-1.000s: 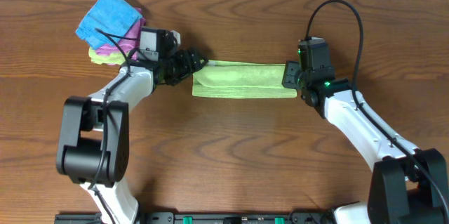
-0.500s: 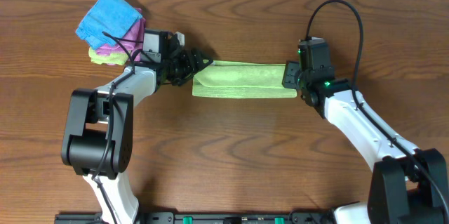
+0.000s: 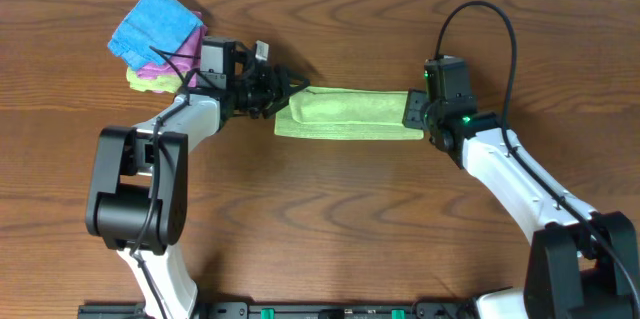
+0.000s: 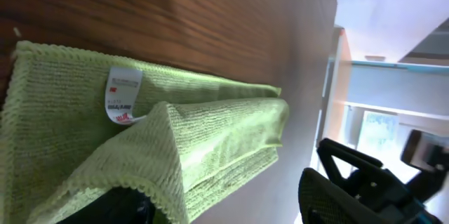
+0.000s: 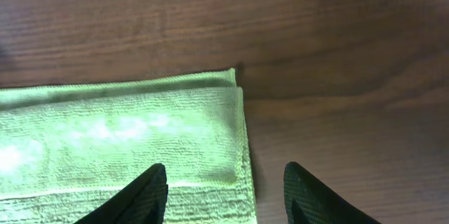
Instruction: Fold the cloth
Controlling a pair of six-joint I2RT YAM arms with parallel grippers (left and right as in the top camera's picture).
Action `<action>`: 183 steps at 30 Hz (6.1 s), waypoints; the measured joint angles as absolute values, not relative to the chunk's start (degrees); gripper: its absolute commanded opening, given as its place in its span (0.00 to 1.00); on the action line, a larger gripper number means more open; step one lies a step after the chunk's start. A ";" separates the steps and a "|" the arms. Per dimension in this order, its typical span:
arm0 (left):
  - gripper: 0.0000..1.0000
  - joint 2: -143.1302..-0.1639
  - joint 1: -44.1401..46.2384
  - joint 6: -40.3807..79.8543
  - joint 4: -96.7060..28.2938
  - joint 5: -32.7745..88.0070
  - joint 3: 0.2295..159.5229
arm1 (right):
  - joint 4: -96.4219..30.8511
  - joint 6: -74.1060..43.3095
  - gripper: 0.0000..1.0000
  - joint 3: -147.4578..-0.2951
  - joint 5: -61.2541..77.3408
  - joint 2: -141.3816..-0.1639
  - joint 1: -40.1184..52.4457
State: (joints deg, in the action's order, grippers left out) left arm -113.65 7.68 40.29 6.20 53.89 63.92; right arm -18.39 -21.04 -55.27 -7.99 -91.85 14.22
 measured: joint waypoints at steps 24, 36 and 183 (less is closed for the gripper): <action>0.71 -113.65 9.85 37.01 3.16 50.22 63.92 | -18.63 -21.91 0.53 -55.27 -7.99 -91.85 14.22; 0.64 -113.65 7.68 36.21 3.22 57.10 63.92 | -18.87 -21.91 0.53 -55.27 -7.99 -91.85 14.22; 0.06 -103.63 13.32 26.96 -15.22 16.32 66.67 | 2.33 -30.74 0.01 -61.47 6.15 -102.32 31.99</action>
State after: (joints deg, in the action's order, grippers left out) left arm -103.63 13.32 26.96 -15.22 16.32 66.67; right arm 2.33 -30.74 -61.47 6.15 -102.32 31.99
